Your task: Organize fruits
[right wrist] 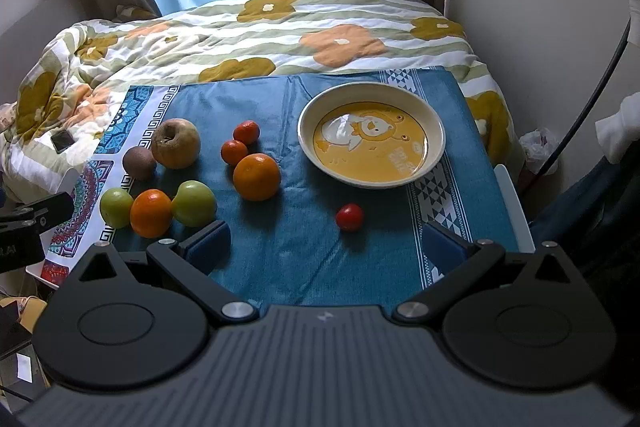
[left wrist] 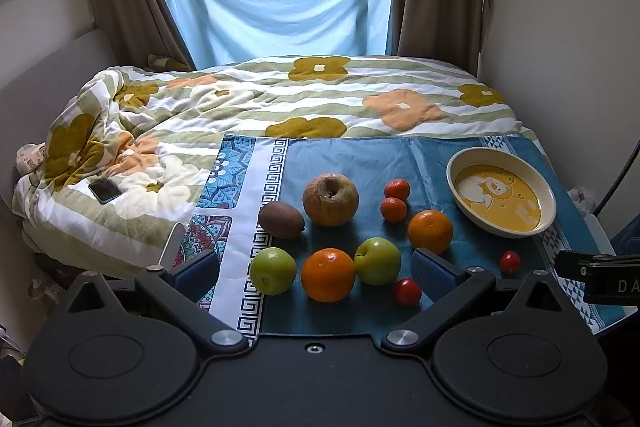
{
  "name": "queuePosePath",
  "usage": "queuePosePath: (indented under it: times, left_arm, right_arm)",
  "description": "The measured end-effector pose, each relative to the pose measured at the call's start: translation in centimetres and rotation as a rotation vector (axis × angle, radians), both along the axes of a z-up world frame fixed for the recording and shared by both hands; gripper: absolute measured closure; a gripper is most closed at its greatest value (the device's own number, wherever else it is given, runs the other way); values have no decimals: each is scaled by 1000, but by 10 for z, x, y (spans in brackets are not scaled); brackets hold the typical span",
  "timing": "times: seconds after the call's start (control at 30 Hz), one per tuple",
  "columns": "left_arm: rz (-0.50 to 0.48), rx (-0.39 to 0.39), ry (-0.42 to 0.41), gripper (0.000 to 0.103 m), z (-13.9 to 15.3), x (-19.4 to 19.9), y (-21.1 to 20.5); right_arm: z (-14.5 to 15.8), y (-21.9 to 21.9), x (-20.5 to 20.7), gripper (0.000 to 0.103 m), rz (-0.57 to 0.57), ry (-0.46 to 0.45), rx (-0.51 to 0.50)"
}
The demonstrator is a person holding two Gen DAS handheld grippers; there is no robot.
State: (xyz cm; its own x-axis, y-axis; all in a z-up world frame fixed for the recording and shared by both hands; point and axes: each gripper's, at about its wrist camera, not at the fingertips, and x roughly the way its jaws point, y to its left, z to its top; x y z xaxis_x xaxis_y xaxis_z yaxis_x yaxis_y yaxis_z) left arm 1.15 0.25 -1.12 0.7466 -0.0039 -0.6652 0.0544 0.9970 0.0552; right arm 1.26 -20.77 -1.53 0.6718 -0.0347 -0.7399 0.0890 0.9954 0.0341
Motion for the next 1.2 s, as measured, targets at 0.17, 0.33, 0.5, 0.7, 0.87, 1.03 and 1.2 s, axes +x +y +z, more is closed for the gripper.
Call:
queuePosePath:
  times: [0.17,0.33,0.5,0.7,0.87,1.03,1.2]
  left_arm:
    - [0,1,3,0,0,0,0]
    - [-1,5,3,0,0,0,0]
    - [3,6,7,0,0,1,0]
    - [5,2,9,0,1,1,3]
    - [1,4,10,0,1,2,3]
    - [0,6,9,0,1,2,2]
    - [-2,7,7,0,2,2,2]
  right_arm:
    - [0,0,-1,0,-1,1,0]
    - [-1,0,-1,0,-1,1,0]
    - [-1,0,-1,0,-1,2,2]
    - [-1,2,-2,0,-2,5,3]
    - [-1,1,-1,0,-2,5,4]
    - [-2,1,-1,0,-5,5,6]
    - [-2,1,-1,0,-4,5,6]
